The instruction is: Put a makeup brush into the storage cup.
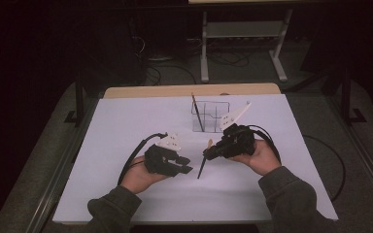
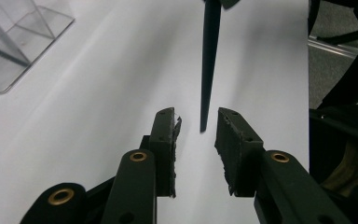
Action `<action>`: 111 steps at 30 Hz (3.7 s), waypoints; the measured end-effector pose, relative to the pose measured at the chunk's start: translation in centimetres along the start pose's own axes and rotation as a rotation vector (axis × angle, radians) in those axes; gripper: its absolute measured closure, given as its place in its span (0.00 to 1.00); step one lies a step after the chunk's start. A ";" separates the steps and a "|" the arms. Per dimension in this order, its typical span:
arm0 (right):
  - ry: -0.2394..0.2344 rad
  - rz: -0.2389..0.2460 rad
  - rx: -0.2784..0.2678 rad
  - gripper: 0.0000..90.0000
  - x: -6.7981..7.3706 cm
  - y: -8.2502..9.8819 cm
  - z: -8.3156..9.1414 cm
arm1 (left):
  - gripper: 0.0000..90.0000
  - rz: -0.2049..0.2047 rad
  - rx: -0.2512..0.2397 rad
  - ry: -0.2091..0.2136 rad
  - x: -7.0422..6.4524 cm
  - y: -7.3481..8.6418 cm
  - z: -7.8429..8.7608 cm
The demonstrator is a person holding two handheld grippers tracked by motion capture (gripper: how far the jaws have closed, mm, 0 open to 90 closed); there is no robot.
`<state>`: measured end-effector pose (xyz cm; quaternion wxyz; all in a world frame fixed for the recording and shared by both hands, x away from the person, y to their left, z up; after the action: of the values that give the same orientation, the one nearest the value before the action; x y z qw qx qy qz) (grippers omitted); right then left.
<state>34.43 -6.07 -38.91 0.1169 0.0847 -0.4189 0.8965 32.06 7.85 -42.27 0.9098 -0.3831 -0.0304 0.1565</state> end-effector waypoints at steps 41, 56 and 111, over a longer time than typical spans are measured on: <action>0.097 -0.057 0.045 0.92 -3.2 0.4 4.3 | 0.59 0.091 -0.048 -0.141 2.4 6.1 4.6; 0.133 -0.048 0.060 0.92 -4.2 -0.6 6.3 | 0.54 0.129 -0.072 -0.183 2.8 8.0 5.7; 0.269 -0.082 0.089 0.92 -12.5 -7.5 9.7 | 0.36 0.184 -0.136 -0.236 4.2 9.5 7.5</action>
<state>49.02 -10.57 -30.40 0.2046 -0.0138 -0.3556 0.9119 32.26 20.55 -44.03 0.8537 -0.4238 -0.1122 0.2809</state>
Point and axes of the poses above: each handheld gripper's, and its own axes: z roughly backward along the jaws, y roughly out of its underside, x roughly to its left, the point moved 8 cm from there along -z, roughly forward along the jaws, and after that the axes turned 2 degrees about -y, right-handed, at the moved point
